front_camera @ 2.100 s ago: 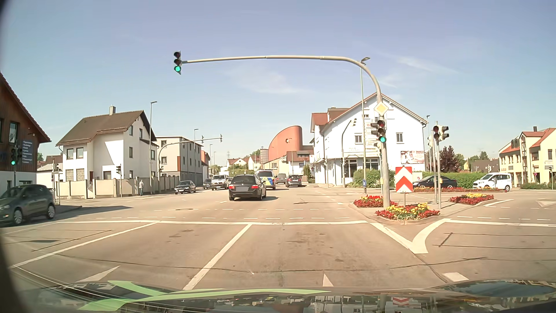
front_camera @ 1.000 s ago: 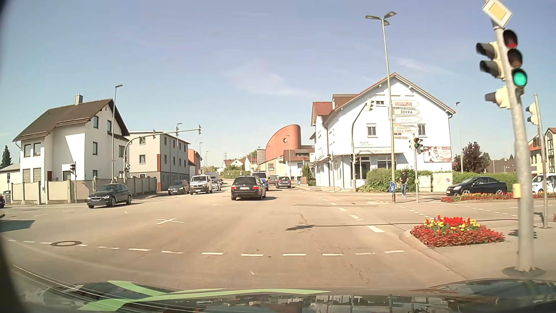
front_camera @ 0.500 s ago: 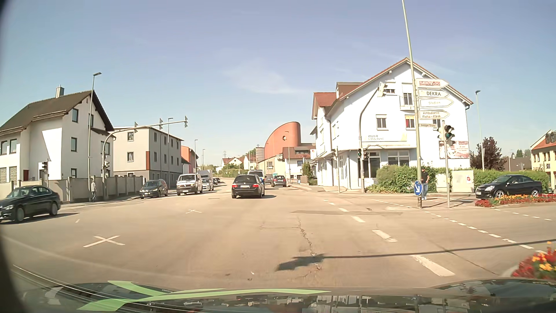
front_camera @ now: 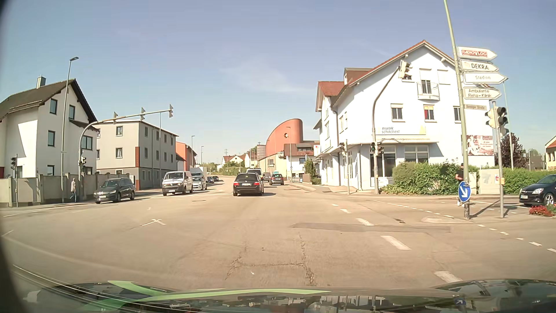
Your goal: Follow the waypoints while adhering to traffic rules and regulations
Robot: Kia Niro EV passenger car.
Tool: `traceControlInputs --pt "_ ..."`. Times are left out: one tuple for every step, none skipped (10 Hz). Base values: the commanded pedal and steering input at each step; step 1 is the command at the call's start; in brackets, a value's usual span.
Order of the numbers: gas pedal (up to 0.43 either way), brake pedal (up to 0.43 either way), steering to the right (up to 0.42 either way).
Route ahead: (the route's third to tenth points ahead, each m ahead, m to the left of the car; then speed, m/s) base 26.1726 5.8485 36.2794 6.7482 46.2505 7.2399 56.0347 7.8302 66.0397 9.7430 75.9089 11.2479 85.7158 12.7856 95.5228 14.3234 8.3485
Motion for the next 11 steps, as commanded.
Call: traceControlInputs --pt "0.098 0.0 -0.01" --pt "0.098 0.0 -0.011" --pt "0.098 0.0 -0.01" --pt "0.098 0.0 -0.011" --pt "0.098 0.0 -0.012" --pt "0.098 0.0 -0.015" --pt "0.098 0.0 -0.016" --pt "0.098 0.0 -0.016" --pt "0.098 0.0 -0.016" --pt "0.098 0.0 -0.018" --pt "0.098 0.0 -0.018"
